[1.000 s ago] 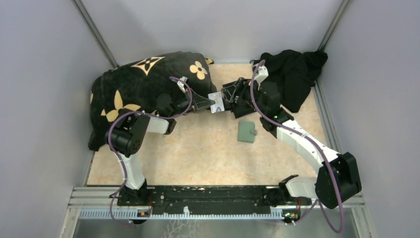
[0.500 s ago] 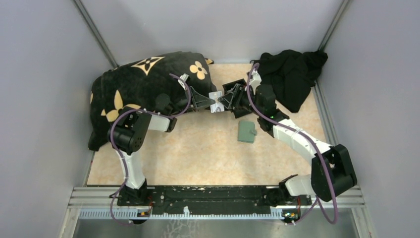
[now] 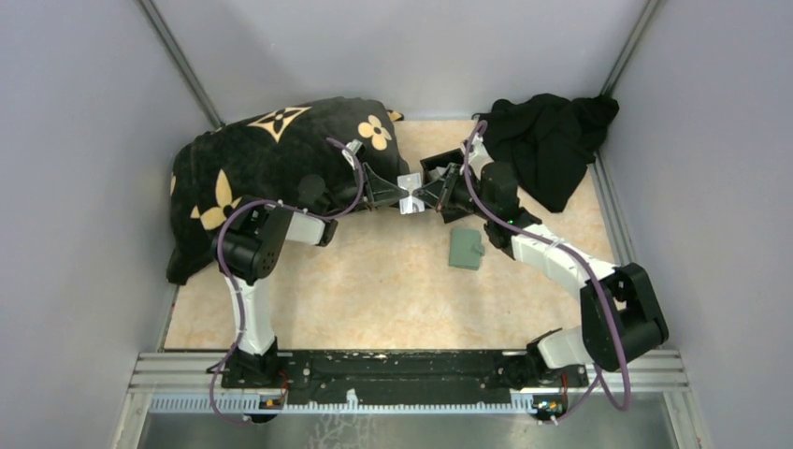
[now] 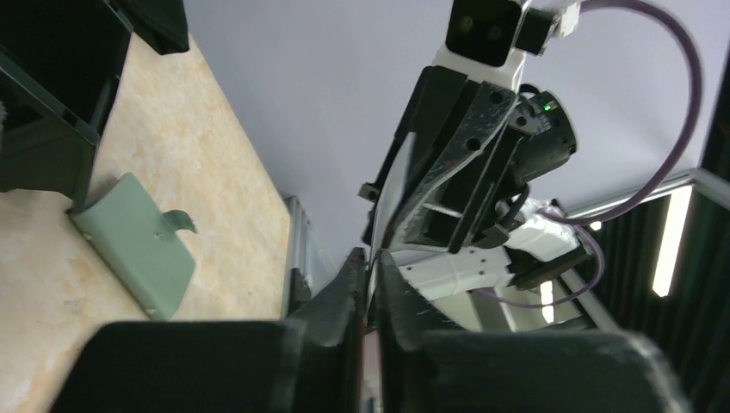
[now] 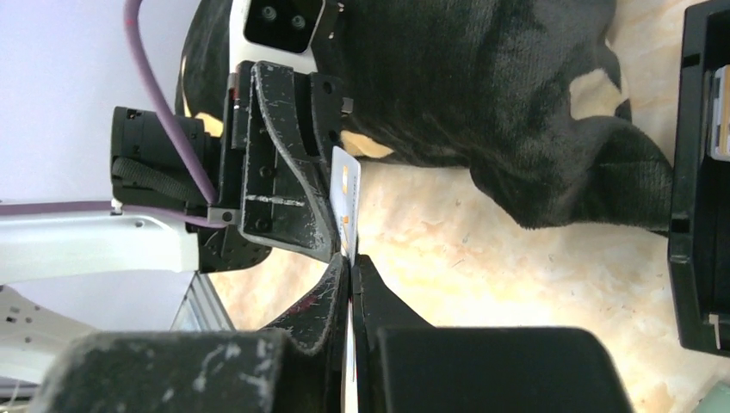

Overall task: Put the credit cards into the card holder
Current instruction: Pick up the credit card from the storage box, then open the card holder at the center of the board.

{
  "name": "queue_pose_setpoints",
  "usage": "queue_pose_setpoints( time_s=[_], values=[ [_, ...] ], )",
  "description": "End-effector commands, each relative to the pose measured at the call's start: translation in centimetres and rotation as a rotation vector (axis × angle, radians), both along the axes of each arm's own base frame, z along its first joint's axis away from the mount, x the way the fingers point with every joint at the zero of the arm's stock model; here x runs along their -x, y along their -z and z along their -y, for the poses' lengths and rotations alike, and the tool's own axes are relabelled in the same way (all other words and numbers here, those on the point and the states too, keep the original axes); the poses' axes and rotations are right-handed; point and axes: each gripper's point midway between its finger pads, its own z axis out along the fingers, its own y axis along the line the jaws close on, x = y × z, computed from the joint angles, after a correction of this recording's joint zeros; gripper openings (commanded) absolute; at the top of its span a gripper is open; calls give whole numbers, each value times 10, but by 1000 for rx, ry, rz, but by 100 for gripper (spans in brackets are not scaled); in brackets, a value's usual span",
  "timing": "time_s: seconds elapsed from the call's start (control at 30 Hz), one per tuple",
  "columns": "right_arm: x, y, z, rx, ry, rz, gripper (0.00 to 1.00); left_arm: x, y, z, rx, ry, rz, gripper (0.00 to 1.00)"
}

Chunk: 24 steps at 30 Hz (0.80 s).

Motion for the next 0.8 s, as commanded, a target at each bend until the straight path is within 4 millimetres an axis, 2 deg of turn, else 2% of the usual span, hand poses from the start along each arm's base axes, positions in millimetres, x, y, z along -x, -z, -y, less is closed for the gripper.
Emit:
queue_pose_setpoints(
  time_s=[0.0, 0.07, 0.23, 0.4, 0.53, 0.63, 0.77],
  values=[
    [2, -19, 4, -43, -6, 47, 0, -2, 0, -4, -1, -9, 36, 27],
    [4, -22, 11, -22, 22, 52, 0, -9, 11, -7, -35, -64, 3, 39],
    [8, -15, 36, 97, 118, 22, 0, -23, 47, -13, -182, -200, -64, 48],
    [13, 11, 69, 293, 226, -58, 0, -25, 84, -15, -389, -304, -98, 48],
    [21, 48, 94, 485, 284, -152, 0, -20, 108, -11, -559, -350, -97, 47],
    [29, 70, 102, 577, 291, -201, 0, -13, 122, -5, -637, -353, -115, 45],
    [32, 85, 106, 640, 301, -221, 0, -4, 131, 9, -709, -325, -92, 42]
  ],
)
